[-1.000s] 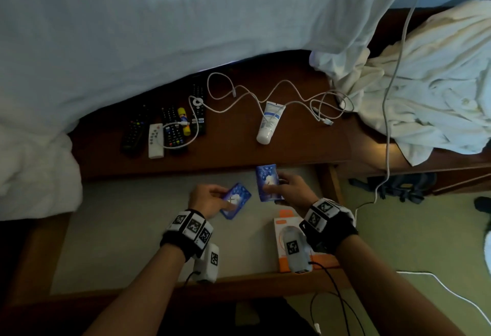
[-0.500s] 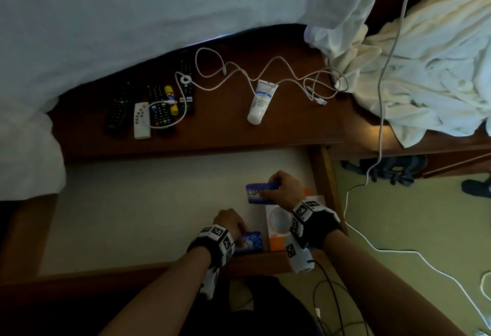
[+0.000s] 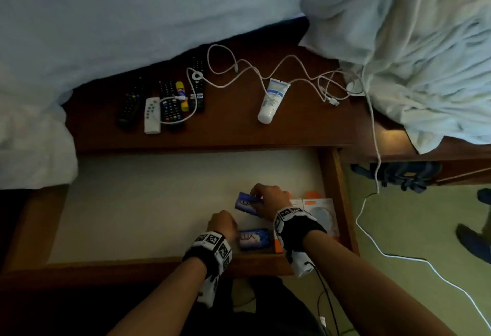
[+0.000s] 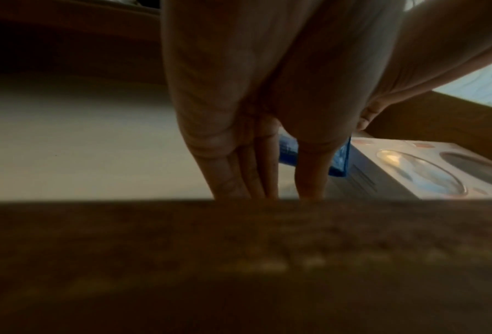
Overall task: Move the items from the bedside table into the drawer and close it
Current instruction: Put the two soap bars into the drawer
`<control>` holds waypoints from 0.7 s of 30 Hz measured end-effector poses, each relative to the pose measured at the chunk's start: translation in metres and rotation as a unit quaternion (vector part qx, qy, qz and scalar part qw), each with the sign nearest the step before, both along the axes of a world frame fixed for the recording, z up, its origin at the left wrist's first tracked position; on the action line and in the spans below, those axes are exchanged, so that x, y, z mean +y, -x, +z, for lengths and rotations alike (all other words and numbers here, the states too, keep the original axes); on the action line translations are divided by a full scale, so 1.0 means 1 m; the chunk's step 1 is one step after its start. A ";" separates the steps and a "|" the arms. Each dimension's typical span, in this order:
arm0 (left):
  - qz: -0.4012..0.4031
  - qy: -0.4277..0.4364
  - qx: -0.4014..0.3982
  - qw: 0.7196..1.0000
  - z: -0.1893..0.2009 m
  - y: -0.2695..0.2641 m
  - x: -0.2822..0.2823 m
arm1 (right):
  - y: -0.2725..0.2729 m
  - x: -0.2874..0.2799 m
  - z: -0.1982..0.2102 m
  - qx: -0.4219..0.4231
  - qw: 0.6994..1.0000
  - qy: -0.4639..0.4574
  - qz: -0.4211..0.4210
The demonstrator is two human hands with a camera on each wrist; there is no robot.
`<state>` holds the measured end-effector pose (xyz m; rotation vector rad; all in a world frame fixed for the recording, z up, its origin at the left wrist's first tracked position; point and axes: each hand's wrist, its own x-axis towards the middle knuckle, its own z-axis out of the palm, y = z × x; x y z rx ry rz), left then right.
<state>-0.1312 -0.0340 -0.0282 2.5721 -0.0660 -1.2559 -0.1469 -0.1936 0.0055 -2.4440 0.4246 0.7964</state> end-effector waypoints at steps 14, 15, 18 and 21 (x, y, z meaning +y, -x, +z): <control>-0.067 -0.073 -0.003 0.995 0.001 0.020 -0.011 | -0.004 0.010 -0.026 0.006 0.974 0.133 0.185; -0.075 -0.075 -0.007 0.994 0.001 0.020 -0.012 | -0.003 0.010 -0.027 0.002 0.973 0.138 0.186; -0.085 -0.077 -0.007 0.993 0.002 0.021 -0.013 | 0.003 0.009 -0.027 0.020 0.964 0.156 0.214; -0.095 -0.080 -0.012 0.992 0.003 0.020 -0.014 | 0.008 0.007 -0.027 0.027 0.953 0.177 0.243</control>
